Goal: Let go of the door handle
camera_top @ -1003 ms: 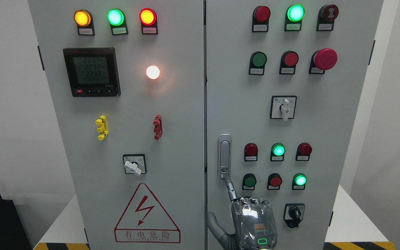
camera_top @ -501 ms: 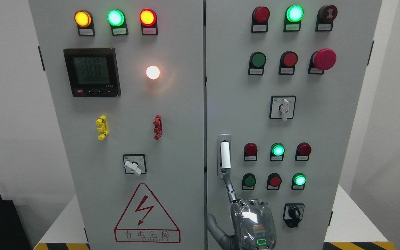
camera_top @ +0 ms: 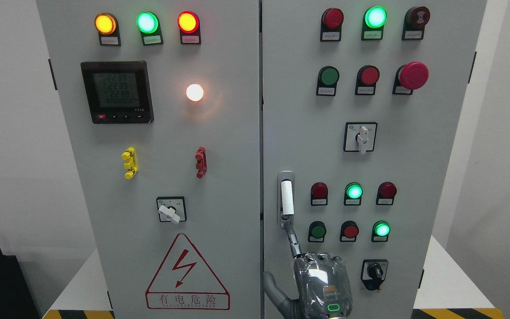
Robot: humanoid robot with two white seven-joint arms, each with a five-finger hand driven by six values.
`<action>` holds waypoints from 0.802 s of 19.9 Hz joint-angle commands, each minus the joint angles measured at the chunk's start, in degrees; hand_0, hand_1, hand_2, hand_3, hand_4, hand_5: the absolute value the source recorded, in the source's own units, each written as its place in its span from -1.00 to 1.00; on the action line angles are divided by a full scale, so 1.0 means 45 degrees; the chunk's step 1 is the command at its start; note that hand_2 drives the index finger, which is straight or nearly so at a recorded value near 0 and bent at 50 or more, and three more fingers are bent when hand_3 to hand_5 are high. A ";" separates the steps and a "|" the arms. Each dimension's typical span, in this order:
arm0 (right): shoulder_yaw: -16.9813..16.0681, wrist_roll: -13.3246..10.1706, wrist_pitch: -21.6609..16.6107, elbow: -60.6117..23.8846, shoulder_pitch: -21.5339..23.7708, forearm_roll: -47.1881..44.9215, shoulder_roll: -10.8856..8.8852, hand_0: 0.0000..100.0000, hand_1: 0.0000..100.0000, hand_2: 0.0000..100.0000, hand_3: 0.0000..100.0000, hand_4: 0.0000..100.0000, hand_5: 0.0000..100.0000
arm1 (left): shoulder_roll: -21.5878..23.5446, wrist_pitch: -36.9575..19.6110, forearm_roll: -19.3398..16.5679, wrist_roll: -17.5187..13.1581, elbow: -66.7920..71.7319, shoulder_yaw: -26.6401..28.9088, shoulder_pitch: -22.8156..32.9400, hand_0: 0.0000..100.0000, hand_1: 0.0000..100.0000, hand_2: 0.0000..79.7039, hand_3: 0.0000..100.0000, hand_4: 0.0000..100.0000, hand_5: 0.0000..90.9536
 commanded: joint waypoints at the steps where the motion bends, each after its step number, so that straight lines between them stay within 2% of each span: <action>1: -0.0046 -0.0122 -0.0021 -0.0162 -0.0168 -0.0040 0.0012 -0.33 -0.69 -1.00 1.00 1.00 0.97 | 0.0000 0.0008 0.0000 0.0001 0.0215 0.0137 -0.0001 -0.76 -0.22 -1.00 -1.00 -1.00 -1.00; 16: -0.0007 -0.0102 -0.0041 -0.0377 0.0144 -0.0079 0.0032 -0.32 -0.69 -1.00 1.00 1.00 0.97 | 0.0000 0.0008 0.0000 0.0001 0.0215 0.0137 -0.0001 -0.76 -0.22 -1.00 -1.00 -1.00 -1.00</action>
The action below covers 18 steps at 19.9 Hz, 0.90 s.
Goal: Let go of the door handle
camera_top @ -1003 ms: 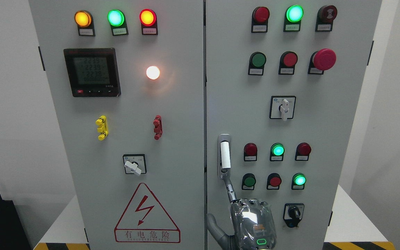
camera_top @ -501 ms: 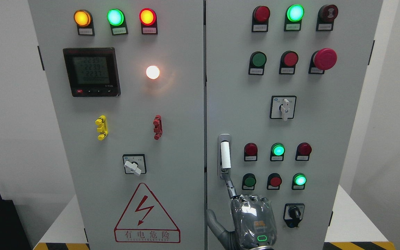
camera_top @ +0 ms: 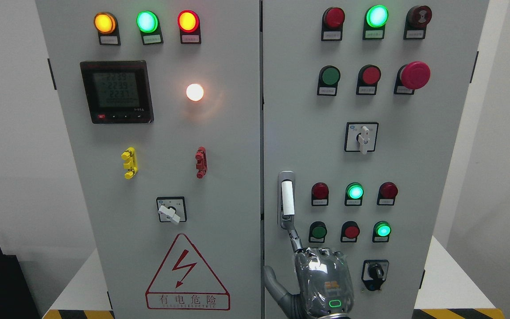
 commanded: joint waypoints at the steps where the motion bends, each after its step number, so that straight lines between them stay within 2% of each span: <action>1: 0.0008 -0.0009 -0.0024 -0.0167 0.0121 -0.0011 0.0013 -0.32 -0.69 -1.00 1.00 1.00 0.97 | 0.0000 -0.0008 0.0000 0.0001 0.0215 0.0137 -0.0002 -0.76 -0.22 -1.00 -1.00 -1.00 -1.00; 5: 0.0047 -0.0009 -0.0024 -0.0284 0.0141 -0.0031 0.0013 -0.32 -0.69 -1.00 1.00 1.00 0.97 | 0.0000 0.0011 0.0000 0.0001 0.0215 0.0137 -0.0002 -0.76 -0.22 -1.00 -1.00 -1.00 -1.00; 8: 0.0106 -0.0067 -0.0179 -0.0693 0.0627 -0.0031 -0.0007 -0.32 -0.69 -1.00 1.00 1.00 0.97 | 0.0000 0.0011 0.0000 0.0001 0.0215 0.0137 -0.0002 -0.76 -0.22 -1.00 -1.00 -1.00 -1.00; 9: 0.0086 -0.0203 -0.0431 -0.0946 0.0958 -0.0031 0.0013 -0.31 -0.70 -1.00 1.00 0.99 0.97 | 0.0000 0.0011 0.0000 0.0001 0.0215 0.0137 -0.0002 -0.76 -0.22 -1.00 -1.00 -1.00 -1.00; 11: -0.0050 -0.0904 -0.1017 -0.1455 0.1661 -0.0089 0.0013 -0.27 -0.70 -1.00 1.00 0.80 0.92 | 0.0000 0.0011 0.0000 0.0001 0.0215 0.0137 0.0018 -0.76 -0.22 -1.00 -1.00 -1.00 -1.00; 12: -0.0051 -0.1120 -0.1175 -0.1611 0.1858 -0.0263 0.0013 -0.24 -0.70 -0.99 0.91 0.71 0.82 | 0.0000 0.0011 0.0000 0.0001 0.0215 0.0137 -0.0001 -0.76 -0.22 -1.00 -1.00 -1.00 -1.00; 13: -0.0167 -0.1200 -0.1254 -0.1845 0.1879 -0.0439 0.0013 -0.18 -0.69 -0.60 0.66 0.53 0.61 | 0.0000 0.0011 0.0000 0.0001 0.0215 0.0137 -0.0002 -0.76 -0.22 -1.00 -1.00 -1.00 -1.00; 14: -0.0439 -0.1220 -0.1312 -0.2060 0.1879 -0.0518 0.0013 -0.14 -0.62 -0.16 0.36 0.19 0.30 | 0.0000 0.0011 0.0000 0.0001 0.0215 0.0137 -0.0002 -0.76 -0.22 -1.00 -1.00 -1.00 -1.00; 15: -0.0673 -0.1162 -0.1352 -0.2197 0.1763 -0.0519 0.0032 -0.14 -0.60 -0.10 0.35 0.18 0.26 | 0.0000 -0.0008 0.0000 0.0001 0.0215 0.0137 -0.0002 -0.76 -0.22 -1.00 -1.00 -1.00 -1.00; 16: -0.0811 -0.1046 -0.1333 -0.2237 0.1607 -0.0538 0.0032 -0.15 -0.59 0.05 0.34 0.16 0.19 | 0.0000 0.0011 0.0000 0.0001 0.0215 0.0137 -0.0002 -0.76 -0.22 -1.00 -1.00 -1.00 -1.00; 18: -0.1026 -0.0695 -0.1196 -0.2238 0.1061 -0.0558 0.0032 -0.18 -0.65 0.34 0.47 0.14 0.14 | 0.0000 -0.0008 0.0000 0.0001 0.0215 0.0137 -0.0002 -0.76 -0.22 -1.00 -1.00 -1.00 -1.00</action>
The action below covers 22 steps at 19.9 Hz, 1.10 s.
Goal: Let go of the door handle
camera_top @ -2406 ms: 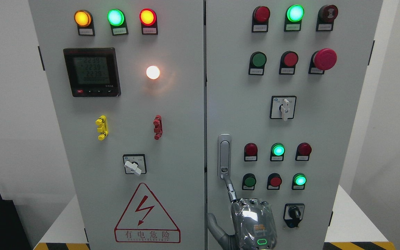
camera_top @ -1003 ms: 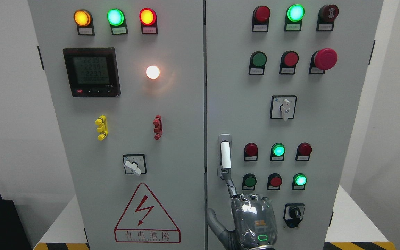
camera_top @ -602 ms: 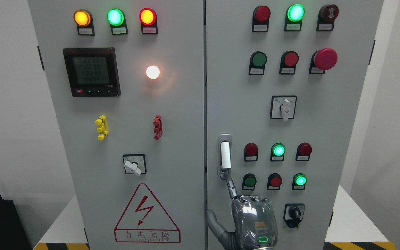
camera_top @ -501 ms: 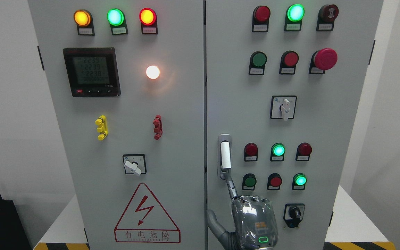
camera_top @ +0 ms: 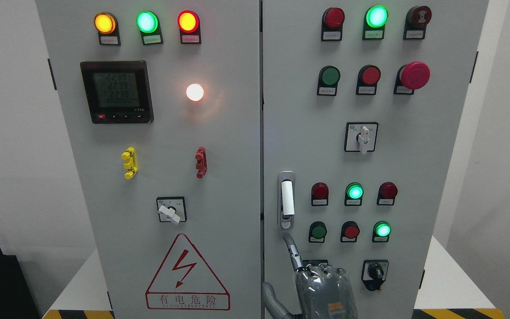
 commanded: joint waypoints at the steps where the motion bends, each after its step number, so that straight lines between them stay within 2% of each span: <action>1: -0.0804 0.0617 0.0042 -0.1043 -0.0426 -0.0193 0.0054 -0.22 -0.73 0.52 0.64 0.26 0.15 | 0.0000 -0.0002 0.0000 0.0001 0.0215 0.0137 -0.0002 -0.76 -0.22 -1.00 -1.00 -1.00 -1.00; 2: -0.0804 0.0832 0.0061 -0.1023 -0.0602 -0.0193 0.0055 -0.19 -0.85 0.66 0.85 0.39 0.25 | 0.0000 -0.0002 0.0000 0.0001 0.0215 0.0137 -0.0002 -0.76 -0.22 -1.00 -1.00 -1.00 -1.00; 3: -0.0804 0.0989 0.0119 -0.0984 -0.0759 -0.0193 0.0055 -0.21 -0.89 0.76 0.98 0.51 0.40 | 0.0000 0.0017 0.0000 0.0001 0.0215 0.0137 -0.0002 -0.76 -0.22 -1.00 -1.00 -1.00 -1.00; 5: -0.0804 0.1301 0.0256 -0.0925 -0.1013 -0.0193 0.0055 -0.30 -0.97 0.87 1.00 0.69 0.58 | 0.0000 0.0018 0.0000 0.0001 0.0215 0.0137 -0.0002 -0.76 -0.22 -1.00 -1.00 -1.00 -1.00; 8: -0.0785 0.1654 0.0413 -0.0925 -0.1170 -0.0173 0.0055 -0.31 -1.00 0.93 1.00 0.78 0.73 | 0.0000 0.0018 0.0000 0.0001 0.0215 0.0137 -0.0002 -0.76 -0.22 -1.00 -1.00 -1.00 -1.00; 18: -0.0688 0.2415 0.1153 -0.0633 -0.1697 -0.0173 0.0055 -0.33 -1.00 0.98 1.00 0.81 0.81 | 0.0000 -0.0002 0.0000 0.0001 0.0215 0.0137 -0.0002 -0.76 -0.22 -1.00 -1.00 -1.00 -1.00; 22: -0.0589 0.2513 0.1292 -0.0340 -0.2087 -0.0193 0.0074 -0.33 -1.00 0.98 1.00 0.81 0.83 | 0.0000 0.0017 0.0000 0.0001 0.0215 0.0137 -0.0002 -0.76 -0.22 -1.00 -1.00 -1.00 -1.00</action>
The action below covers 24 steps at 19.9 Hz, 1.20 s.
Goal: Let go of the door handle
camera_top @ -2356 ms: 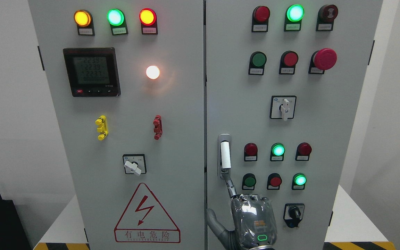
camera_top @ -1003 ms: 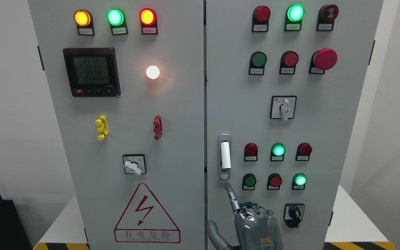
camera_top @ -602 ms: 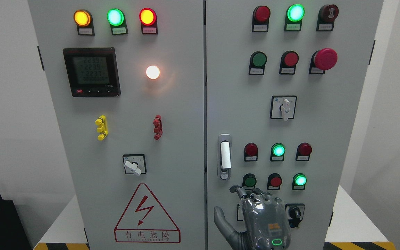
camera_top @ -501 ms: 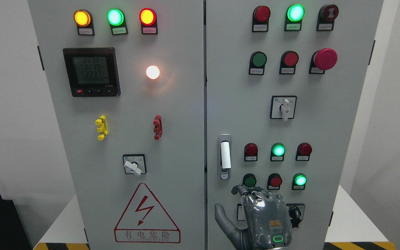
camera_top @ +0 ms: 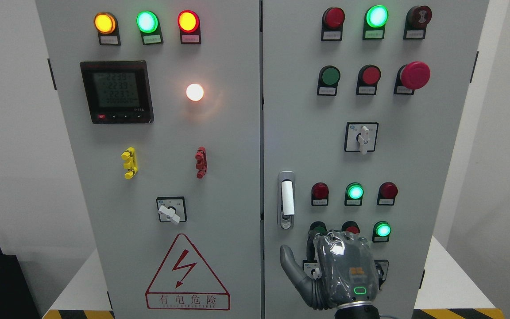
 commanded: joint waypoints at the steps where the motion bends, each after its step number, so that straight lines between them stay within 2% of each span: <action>1: 0.0037 0.0260 0.0134 0.0376 -0.0531 -0.0016 0.0021 -0.33 -1.00 0.98 1.00 0.81 0.83 | 0.0000 -0.0003 0.0000 0.0001 0.0215 0.0137 -0.0001 -0.76 -0.22 -1.00 -1.00 -1.00 -1.00; 12: 0.0232 0.0515 0.0759 0.1021 -0.1313 -0.0016 0.0021 -0.32 -1.00 0.98 1.00 0.94 0.84 | 0.0000 0.0016 0.0000 0.0001 0.0215 0.0137 -0.0001 -0.76 -0.22 -1.00 -1.00 -1.00 -1.00; 15: 0.0232 0.0534 0.0759 0.1041 -0.1410 -0.0016 0.0040 -0.32 -1.00 0.98 1.00 0.95 0.84 | 0.0000 0.0016 0.0000 0.0001 0.0215 0.0137 -0.0001 -0.76 -0.22 -1.00 -1.00 -1.00 -1.00; 18: 0.0271 0.0846 0.0778 0.1041 -0.1585 0.0004 0.0041 -0.32 -1.00 0.98 1.00 0.95 0.84 | 0.0000 -0.0003 0.0000 0.0001 0.0215 0.0137 -0.0001 -0.76 -0.22 -1.00 -1.00 -1.00 -1.00; 24: 0.0291 0.0886 0.0779 0.1099 -0.1626 0.0004 0.0040 -0.31 -1.00 0.98 1.00 0.95 0.85 | 0.0000 0.0016 0.0000 0.0001 0.0215 0.0137 -0.0001 -0.76 -0.22 -1.00 -1.00 -1.00 -1.00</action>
